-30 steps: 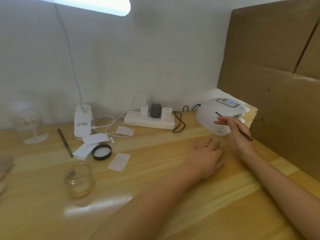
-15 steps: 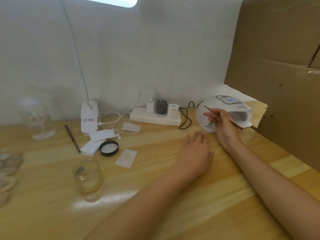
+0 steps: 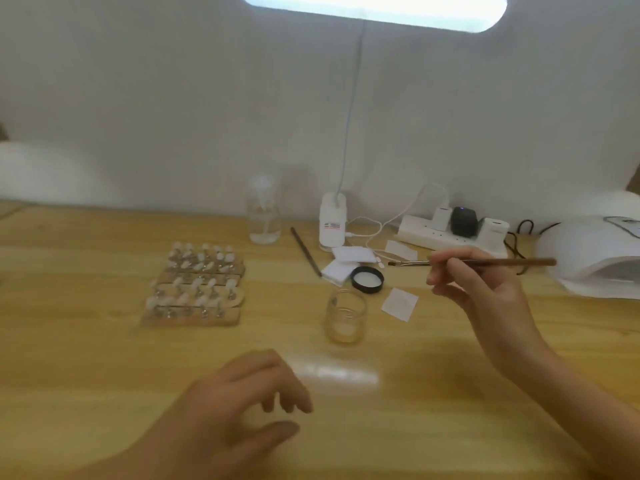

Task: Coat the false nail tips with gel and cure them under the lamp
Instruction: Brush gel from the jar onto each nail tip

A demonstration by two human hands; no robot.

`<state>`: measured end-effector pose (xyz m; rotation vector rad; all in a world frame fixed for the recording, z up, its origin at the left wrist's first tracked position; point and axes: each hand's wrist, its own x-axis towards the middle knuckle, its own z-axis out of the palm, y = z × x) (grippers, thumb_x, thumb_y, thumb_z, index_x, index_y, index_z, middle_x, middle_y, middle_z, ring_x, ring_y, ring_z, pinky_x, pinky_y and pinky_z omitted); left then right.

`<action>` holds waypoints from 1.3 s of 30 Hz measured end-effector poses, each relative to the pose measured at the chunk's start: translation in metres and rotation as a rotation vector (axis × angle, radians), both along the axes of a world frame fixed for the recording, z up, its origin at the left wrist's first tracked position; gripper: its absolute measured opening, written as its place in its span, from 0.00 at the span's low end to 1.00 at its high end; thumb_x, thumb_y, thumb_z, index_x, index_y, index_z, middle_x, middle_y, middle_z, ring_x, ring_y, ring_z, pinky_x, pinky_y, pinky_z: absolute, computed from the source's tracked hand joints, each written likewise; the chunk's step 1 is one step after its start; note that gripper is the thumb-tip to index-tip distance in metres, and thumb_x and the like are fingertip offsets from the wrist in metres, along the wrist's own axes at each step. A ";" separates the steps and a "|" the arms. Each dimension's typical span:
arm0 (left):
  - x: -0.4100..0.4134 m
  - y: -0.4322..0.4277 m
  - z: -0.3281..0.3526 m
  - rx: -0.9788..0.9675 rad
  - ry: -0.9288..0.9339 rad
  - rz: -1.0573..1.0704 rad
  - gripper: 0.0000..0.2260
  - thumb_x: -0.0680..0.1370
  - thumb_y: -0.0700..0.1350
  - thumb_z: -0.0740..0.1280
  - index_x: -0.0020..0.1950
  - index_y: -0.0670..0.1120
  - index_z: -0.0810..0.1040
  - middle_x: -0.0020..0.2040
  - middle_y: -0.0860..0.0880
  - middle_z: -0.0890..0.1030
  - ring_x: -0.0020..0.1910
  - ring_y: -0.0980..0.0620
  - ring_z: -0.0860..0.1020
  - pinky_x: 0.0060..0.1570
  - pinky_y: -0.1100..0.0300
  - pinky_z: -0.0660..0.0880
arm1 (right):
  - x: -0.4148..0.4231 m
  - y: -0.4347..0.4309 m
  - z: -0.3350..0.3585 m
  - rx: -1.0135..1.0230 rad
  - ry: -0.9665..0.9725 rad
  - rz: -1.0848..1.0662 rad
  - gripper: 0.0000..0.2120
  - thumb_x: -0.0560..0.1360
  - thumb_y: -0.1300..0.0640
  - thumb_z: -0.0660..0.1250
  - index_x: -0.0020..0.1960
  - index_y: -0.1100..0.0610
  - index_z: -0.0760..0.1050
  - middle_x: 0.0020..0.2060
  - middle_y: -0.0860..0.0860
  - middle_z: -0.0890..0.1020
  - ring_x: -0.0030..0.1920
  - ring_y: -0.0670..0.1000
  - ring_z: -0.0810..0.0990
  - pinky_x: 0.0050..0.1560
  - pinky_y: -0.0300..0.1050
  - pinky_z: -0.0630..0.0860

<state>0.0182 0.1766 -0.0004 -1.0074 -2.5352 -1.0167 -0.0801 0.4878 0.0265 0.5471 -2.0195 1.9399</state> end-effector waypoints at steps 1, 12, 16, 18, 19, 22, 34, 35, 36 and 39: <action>-0.001 -0.026 0.001 0.011 -0.006 0.121 0.04 0.75 0.55 0.68 0.49 0.60 0.79 0.45 0.59 0.78 0.41 0.60 0.76 0.38 0.74 0.69 | 0.002 -0.014 0.002 -0.016 0.007 0.027 0.10 0.77 0.52 0.63 0.49 0.49 0.84 0.39 0.51 0.83 0.43 0.49 0.81 0.46 0.40 0.80; -0.050 -0.160 -0.011 -0.171 -0.188 0.770 0.14 0.71 0.52 0.76 0.53 0.53 0.77 0.48 0.55 0.77 0.50 0.52 0.75 0.53 0.52 0.74 | 0.036 -0.150 -0.015 0.054 -0.064 0.186 0.09 0.79 0.56 0.61 0.55 0.46 0.76 0.52 0.46 0.79 0.58 0.46 0.79 0.57 0.45 0.78; -0.055 -0.157 -0.009 -0.145 -0.148 0.679 0.10 0.71 0.50 0.77 0.48 0.58 0.79 0.45 0.58 0.78 0.44 0.55 0.76 0.48 0.52 0.75 | 0.036 -0.191 -0.024 0.060 -0.310 0.169 0.13 0.80 0.59 0.61 0.59 0.42 0.72 0.54 0.41 0.78 0.54 0.33 0.76 0.56 0.39 0.73; -0.056 -0.153 -0.009 -0.127 -0.147 0.665 0.11 0.70 0.50 0.78 0.47 0.58 0.79 0.45 0.58 0.78 0.42 0.58 0.76 0.47 0.54 0.75 | 0.032 -0.203 -0.022 0.046 -0.343 0.156 0.16 0.80 0.64 0.60 0.60 0.45 0.71 0.56 0.47 0.77 0.51 0.34 0.76 0.51 0.33 0.74; -0.056 -0.151 -0.010 -0.121 -0.148 0.657 0.11 0.69 0.49 0.78 0.46 0.59 0.78 0.44 0.58 0.78 0.41 0.59 0.75 0.46 0.55 0.74 | 0.031 -0.207 -0.021 0.042 -0.344 0.162 0.16 0.80 0.65 0.59 0.60 0.47 0.71 0.57 0.50 0.76 0.51 0.36 0.76 0.50 0.30 0.74; -0.054 -0.144 -0.009 -0.104 -0.171 0.630 0.11 0.68 0.48 0.79 0.42 0.59 0.78 0.43 0.58 0.79 0.40 0.59 0.75 0.43 0.60 0.72 | 0.033 -0.211 -0.020 0.057 -0.334 0.202 0.17 0.78 0.67 0.59 0.60 0.49 0.70 0.57 0.52 0.75 0.53 0.37 0.75 0.47 0.24 0.71; -0.033 -0.043 -0.004 -0.222 -0.188 0.202 0.13 0.67 0.68 0.66 0.43 0.61 0.76 0.48 0.64 0.76 0.45 0.63 0.75 0.44 0.64 0.66 | 0.088 -0.090 -0.045 0.035 -0.158 0.139 0.17 0.71 0.59 0.67 0.56 0.42 0.78 0.54 0.49 0.81 0.61 0.53 0.79 0.58 0.43 0.77; -0.037 -0.033 -0.004 -0.216 -0.181 0.187 0.13 0.66 0.68 0.65 0.43 0.62 0.75 0.48 0.64 0.75 0.45 0.64 0.74 0.44 0.64 0.66 | 0.091 -0.080 -0.047 0.044 -0.159 0.125 0.17 0.72 0.61 0.66 0.56 0.43 0.78 0.54 0.51 0.82 0.61 0.53 0.80 0.58 0.41 0.77; -0.040 -0.024 -0.005 -0.212 -0.176 0.176 0.13 0.66 0.67 0.64 0.43 0.62 0.74 0.49 0.64 0.75 0.45 0.64 0.74 0.43 0.65 0.65 | 0.094 -0.070 -0.047 0.054 -0.159 0.112 0.17 0.72 0.61 0.65 0.56 0.44 0.78 0.53 0.52 0.82 0.61 0.53 0.80 0.59 0.40 0.76; -0.049 -0.003 -0.005 -0.195 -0.177 0.154 0.12 0.67 0.66 0.65 0.44 0.61 0.74 0.47 0.64 0.74 0.45 0.65 0.73 0.43 0.66 0.65 | 0.096 -0.050 -0.044 0.058 -0.160 0.076 0.15 0.74 0.61 0.63 0.56 0.46 0.78 0.51 0.52 0.83 0.59 0.52 0.81 0.58 0.37 0.75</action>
